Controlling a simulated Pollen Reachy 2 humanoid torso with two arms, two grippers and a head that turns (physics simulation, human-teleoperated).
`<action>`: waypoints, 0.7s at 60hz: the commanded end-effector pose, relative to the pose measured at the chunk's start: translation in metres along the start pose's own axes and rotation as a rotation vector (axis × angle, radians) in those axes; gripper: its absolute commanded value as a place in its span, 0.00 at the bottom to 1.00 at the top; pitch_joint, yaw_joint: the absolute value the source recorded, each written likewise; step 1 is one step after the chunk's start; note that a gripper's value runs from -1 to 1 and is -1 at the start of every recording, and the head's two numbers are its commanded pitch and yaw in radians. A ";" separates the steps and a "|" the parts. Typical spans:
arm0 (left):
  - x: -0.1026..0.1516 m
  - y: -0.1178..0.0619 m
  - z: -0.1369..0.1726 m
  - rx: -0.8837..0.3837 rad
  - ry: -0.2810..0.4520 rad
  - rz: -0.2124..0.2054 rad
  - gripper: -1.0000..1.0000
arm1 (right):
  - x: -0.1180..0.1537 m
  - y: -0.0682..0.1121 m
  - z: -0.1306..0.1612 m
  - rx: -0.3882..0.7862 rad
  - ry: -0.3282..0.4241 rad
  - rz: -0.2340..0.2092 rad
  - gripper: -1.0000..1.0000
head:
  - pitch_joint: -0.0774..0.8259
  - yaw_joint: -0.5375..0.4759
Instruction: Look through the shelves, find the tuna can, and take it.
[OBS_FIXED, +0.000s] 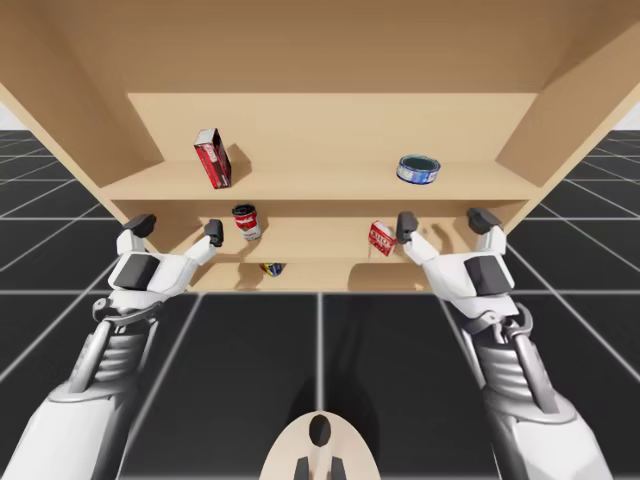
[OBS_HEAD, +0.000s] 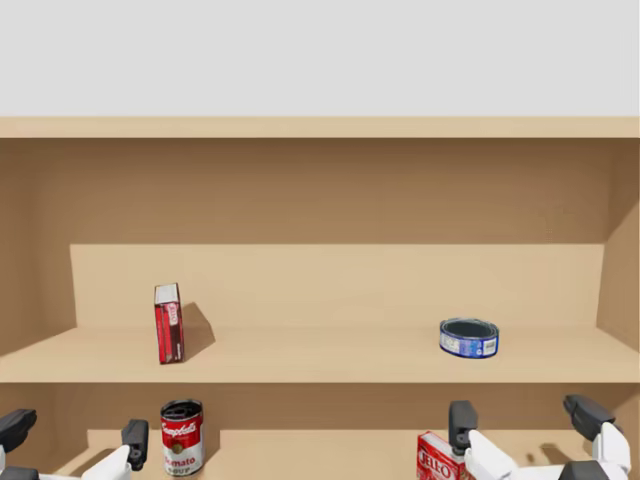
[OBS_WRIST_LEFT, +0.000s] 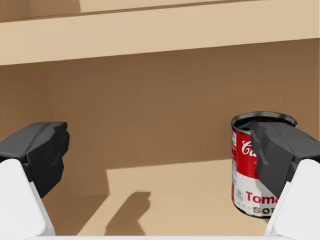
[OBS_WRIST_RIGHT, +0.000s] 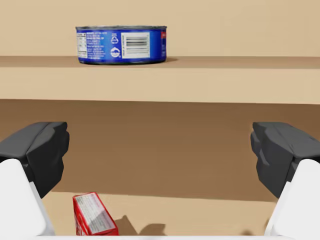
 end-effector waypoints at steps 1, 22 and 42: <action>0.000 0.000 0.000 0.002 0.003 -0.001 0.00 | -0.001 0.004 0.003 -0.040 -0.002 -0.005 0.00 | 0.08 0.53; 0.001 -0.001 0.001 0.001 0.000 -0.005 0.00 | 0.004 0.002 0.002 -0.016 -0.011 -0.039 0.00 | 0.21 0.41; 0.002 -0.002 0.002 -0.006 -0.002 -0.003 0.00 | 0.002 0.002 0.001 -0.010 -0.011 -0.022 0.00 | 0.27 0.25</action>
